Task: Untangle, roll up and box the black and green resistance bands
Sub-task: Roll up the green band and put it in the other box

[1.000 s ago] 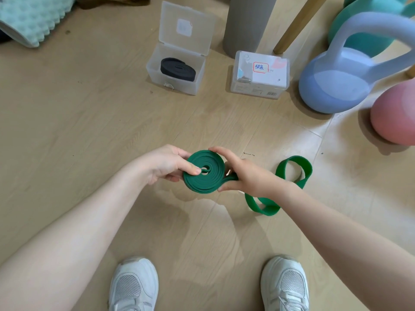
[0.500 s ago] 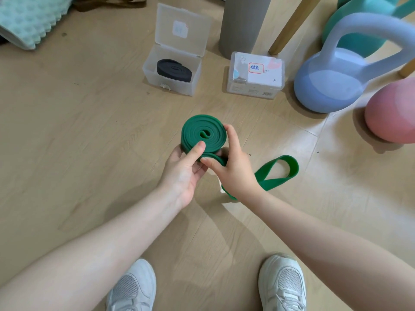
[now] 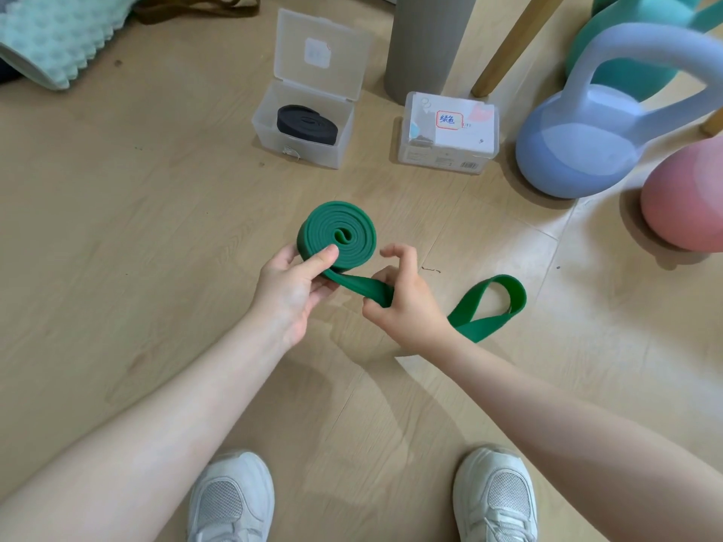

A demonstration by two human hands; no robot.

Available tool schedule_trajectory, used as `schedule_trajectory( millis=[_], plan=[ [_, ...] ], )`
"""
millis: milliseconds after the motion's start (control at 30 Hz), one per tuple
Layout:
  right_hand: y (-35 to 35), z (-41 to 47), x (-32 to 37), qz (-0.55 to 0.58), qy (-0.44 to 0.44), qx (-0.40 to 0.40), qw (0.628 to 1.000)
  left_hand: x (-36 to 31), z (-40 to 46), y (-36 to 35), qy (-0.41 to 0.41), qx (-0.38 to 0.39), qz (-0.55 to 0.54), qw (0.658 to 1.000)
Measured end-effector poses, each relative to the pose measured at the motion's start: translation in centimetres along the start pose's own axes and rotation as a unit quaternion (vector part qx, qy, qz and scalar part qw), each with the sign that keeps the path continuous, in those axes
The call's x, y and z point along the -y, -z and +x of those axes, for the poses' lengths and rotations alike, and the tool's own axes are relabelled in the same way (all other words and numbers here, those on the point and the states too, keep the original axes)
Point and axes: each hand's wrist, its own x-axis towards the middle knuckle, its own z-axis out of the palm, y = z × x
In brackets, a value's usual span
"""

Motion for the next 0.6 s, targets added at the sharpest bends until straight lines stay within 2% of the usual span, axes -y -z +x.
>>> schedule_trajectory(
  millis=[200, 367, 467, 600],
  plan=[
    [3.2, 1.0, -0.5, -0.036, 0.004, 0.141, 0.989, -0.6, 0.3, 1.2, 0.032, 0.073, 0.074, 0.994],
    [5.3, 1.2, 0.0, 0.034, -0.010, 0.147, 0.988, -1.5, 0.4, 0.9, 0.042, 0.133, 0.145, 0.980],
    [6.5, 1.1, 0.1, -0.027, 0.004, 0.179, 0.983, -1.5, 0.5, 1.0, 0.075, 0.177, 0.176, 0.965],
    [5.9, 0.5, 0.5, -0.072, 0.017, 0.216, 0.974, -2.2, 0.5, 1.7, 0.133, 0.243, 0.252, 0.927]
  ],
)
